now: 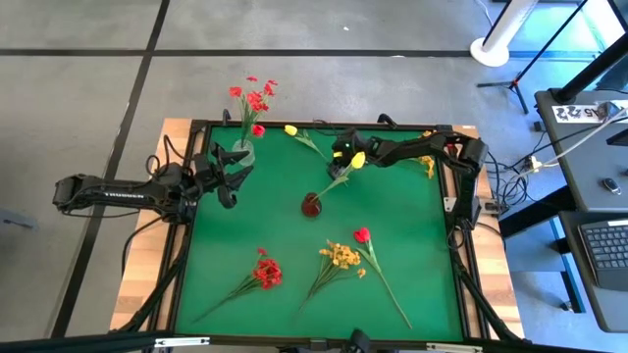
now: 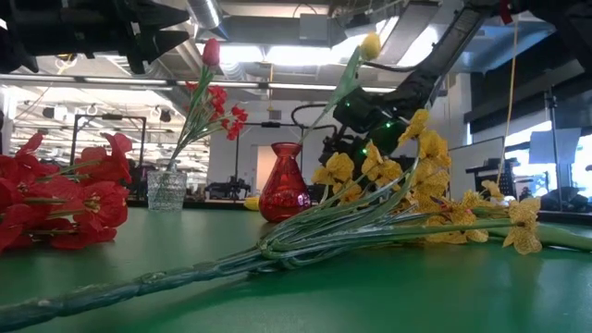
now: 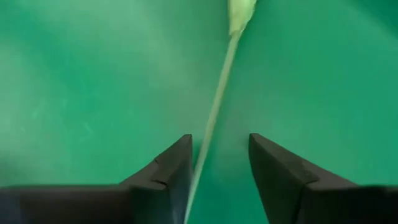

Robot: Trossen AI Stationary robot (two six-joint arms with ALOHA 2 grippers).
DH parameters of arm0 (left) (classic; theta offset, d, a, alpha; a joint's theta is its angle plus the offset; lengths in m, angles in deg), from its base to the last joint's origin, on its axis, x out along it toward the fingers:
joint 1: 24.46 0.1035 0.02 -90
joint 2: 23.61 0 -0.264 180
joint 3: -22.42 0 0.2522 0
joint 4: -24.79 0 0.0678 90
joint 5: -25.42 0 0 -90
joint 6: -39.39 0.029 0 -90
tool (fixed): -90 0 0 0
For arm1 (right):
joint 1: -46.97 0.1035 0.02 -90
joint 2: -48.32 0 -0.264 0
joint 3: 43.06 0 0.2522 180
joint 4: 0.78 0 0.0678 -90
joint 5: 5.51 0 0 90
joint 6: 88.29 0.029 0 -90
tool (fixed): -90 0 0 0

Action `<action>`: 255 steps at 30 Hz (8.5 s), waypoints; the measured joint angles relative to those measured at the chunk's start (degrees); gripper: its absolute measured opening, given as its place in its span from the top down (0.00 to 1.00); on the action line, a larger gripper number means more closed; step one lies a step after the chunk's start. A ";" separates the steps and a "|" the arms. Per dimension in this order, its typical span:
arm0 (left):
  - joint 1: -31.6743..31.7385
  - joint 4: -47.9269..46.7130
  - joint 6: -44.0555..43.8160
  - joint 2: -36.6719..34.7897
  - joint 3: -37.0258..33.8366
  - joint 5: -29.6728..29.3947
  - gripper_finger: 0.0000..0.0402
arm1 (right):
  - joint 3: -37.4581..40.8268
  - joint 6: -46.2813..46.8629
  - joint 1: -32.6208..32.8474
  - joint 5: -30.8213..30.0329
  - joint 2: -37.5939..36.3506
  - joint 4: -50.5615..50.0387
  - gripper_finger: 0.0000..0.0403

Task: Sort flowers into vase by color
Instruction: Put the yellow tulip into the red flower vase, then put the red flowers into the transparent flower vase

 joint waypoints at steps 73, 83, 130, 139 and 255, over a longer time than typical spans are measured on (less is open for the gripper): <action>-12.01 -3.43 -4.22 39.64 35.78 1.20 0.44 | 20.35 1.22 30.56 -13.58 -49.35 23.29 1.00; -9.49 -1.81 -5.95 47.23 42.99 -4.00 0.44 | 20.35 1.25 32.39 -13.58 -47.89 23.72 1.00; -10.51 -10.57 -1.86 40.61 42.99 -8.92 1.00 | 20.22 -5.18 32.20 -13.64 -54.85 13.16 0.71; -12.07 -22.55 0.78 30.98 42.99 -10.80 1.00 | 20.22 -5.46 32.21 -17.08 -66.10 2.17 0.51; -47.40 -86.35 -71.02 73.99 51.48 17.80 0.46 | 20.33 -5.57 32.20 -27.46 -72.00 -11.03 0.53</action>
